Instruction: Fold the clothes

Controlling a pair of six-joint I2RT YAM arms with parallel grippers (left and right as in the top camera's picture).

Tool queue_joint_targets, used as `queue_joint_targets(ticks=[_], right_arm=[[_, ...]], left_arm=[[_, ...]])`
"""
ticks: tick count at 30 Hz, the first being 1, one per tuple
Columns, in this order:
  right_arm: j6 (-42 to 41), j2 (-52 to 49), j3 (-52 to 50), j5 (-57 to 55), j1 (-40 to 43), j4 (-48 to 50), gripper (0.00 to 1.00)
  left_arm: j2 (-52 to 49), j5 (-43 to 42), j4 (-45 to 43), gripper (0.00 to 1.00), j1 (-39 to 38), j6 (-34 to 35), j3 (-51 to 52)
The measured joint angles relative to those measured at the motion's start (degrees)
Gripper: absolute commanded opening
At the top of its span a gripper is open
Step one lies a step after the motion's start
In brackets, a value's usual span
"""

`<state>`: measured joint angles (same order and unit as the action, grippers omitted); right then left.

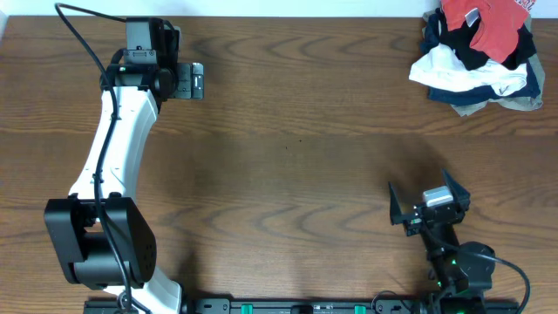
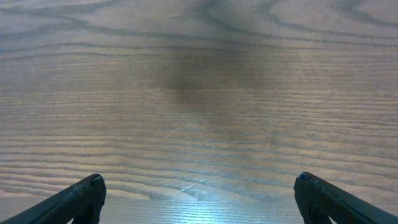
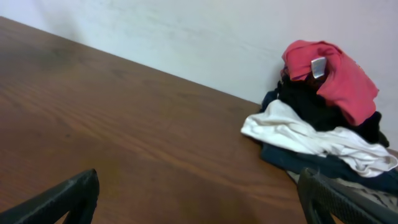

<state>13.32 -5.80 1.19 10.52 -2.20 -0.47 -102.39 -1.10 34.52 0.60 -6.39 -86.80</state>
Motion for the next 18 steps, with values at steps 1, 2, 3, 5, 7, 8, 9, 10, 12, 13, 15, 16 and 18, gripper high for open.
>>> queue_joint_targets(ticks=[1,2,3,5,7,8,9,10,12,13,15,16,18], right_arm=[[-0.2,0.8,-0.3,0.0,0.0,-1.1,0.99],[-0.2,1.5,-0.5,0.0,0.0,-2.0,0.99],[-0.3,2.2,-0.6,-0.1,0.0,-2.7,0.99],[-0.4,3.1,-0.7,-0.3,0.0,-2.8,0.99],[-0.4,4.3,-0.7,-0.3,0.0,-2.8,0.99],[-0.4,4.7,-0.7,-0.3,0.0,-2.7,0.99],[-0.4,5.0,-0.7,-0.3,0.0,-2.7,0.99],[-0.4,5.0,-0.7,-0.3,0.0,-2.7,0.99],[-0.4,5.0,-0.7,-0.4,0.0,-2.8,0.99],[-0.4,5.0,-0.7,-0.5,0.0,-2.8,0.99],[-0.4,5.1,-0.7,-0.5,0.0,-2.8,0.99],[-0.4,5.1,-0.7,-0.5,0.0,-2.8,0.99],[-0.4,5.1,-0.7,-0.5,0.0,-2.8,0.99]], left_arm=[[0.0,0.0,0.0,0.98,0.0,0.0,0.0],[0.0,0.0,0.0,0.98,0.0,0.0,0.0],[0.0,0.0,0.0,0.98,0.0,0.0,0.0],[0.0,0.0,0.0,0.98,0.0,0.0,0.0],[0.0,0.0,0.0,0.98,0.0,0.0,0.0],[0.0,0.0,0.0,0.98,0.0,0.0,0.0],[0.0,0.0,0.0,0.98,0.0,0.0,0.0],[0.0,0.0,0.0,0.98,0.0,0.0,0.0],[0.0,0.0,0.0,0.98,0.0,0.0,0.0],[0.0,0.0,0.0,0.98,0.0,0.0,0.0],[0.0,0.0,0.0,0.98,0.0,0.0,0.0],[0.0,0.0,0.0,0.98,0.0,0.0,0.0],[0.0,0.0,0.0,0.98,0.0,0.0,0.0]])
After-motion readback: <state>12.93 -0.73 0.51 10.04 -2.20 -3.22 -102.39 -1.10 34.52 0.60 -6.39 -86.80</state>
